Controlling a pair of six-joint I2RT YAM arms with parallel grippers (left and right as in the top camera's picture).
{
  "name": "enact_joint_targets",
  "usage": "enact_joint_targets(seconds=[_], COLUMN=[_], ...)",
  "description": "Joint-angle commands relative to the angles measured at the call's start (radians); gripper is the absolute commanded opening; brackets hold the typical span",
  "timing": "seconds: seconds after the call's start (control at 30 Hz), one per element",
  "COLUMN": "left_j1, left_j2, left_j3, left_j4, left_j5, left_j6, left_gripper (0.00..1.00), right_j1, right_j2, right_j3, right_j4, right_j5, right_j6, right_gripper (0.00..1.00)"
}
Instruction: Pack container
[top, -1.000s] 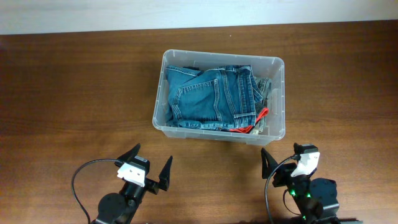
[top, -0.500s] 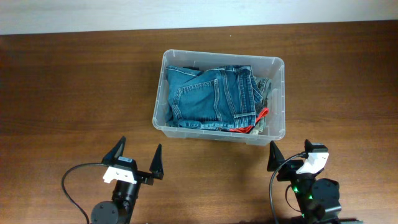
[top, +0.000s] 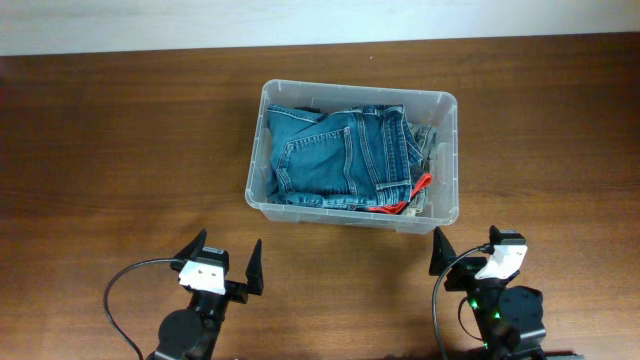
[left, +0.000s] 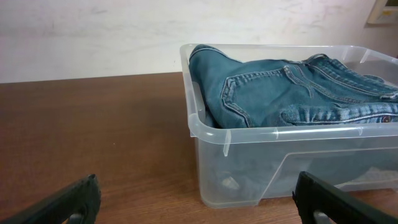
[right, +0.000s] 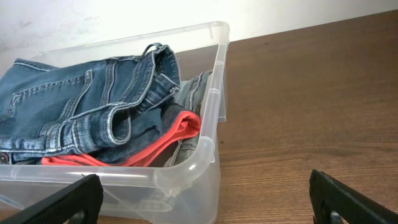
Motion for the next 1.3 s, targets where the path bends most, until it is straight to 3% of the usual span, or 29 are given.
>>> enact_joint_targets(seconds=[0.0, 0.07, 0.17, 0.23, 0.47, 0.7, 1.03, 1.17, 1.27], left_j1=[0.002, 0.002, 0.002, 0.003, 0.003, 0.003, 0.002, 0.002, 0.003], left_j2=[0.032, 0.064, 0.110, 0.130, 0.134, 0.133, 0.132, 0.132, 0.132], left_j3=[0.000, 0.000, 0.000, 0.000, 0.000, 0.000, 0.000, 0.000, 0.000], left_j4=[-0.006, -0.006, -0.005, -0.005, 0.029, 0.164, 0.333, 0.397, 0.361], left_j5=[-0.007, -0.007, -0.007, -0.008, -0.008, -0.008, -0.007, 0.002, -0.018], left_j6=[-0.003, -0.003, -0.003, -0.003, -0.003, -0.027, -0.055, -0.055, -0.055], left_gripper=[1.00, 1.00, 1.00, 1.00, 1.00, 1.00, 1.00, 1.00, 1.00], right_j1=[0.006, 0.006, 0.006, 0.006, 0.006, 0.006, 0.006, 0.006, 0.006], right_j2=[0.002, 0.002, 0.002, 0.005, 0.035, 0.207, 0.227, 0.226, 0.226], right_j3=[-0.010, -0.010, -0.010, -0.010, -0.010, -0.010, -0.009, -0.007, -0.007], right_j4=[0.014, 0.025, 0.014, 0.005, 0.004, 0.015, 0.288, 0.319, 0.318], right_j5=[0.026, 0.045, -0.005, -0.039, -0.033, 0.035, -0.042, -0.037, -0.037], right_j6=[0.001, -0.026, -0.286, -0.336, -0.336, -0.335, -0.178, -0.179, -0.178], right_gripper=[0.98, 0.98, 0.98, 0.98, 0.98, 0.98, 0.98, 0.98, 0.98])
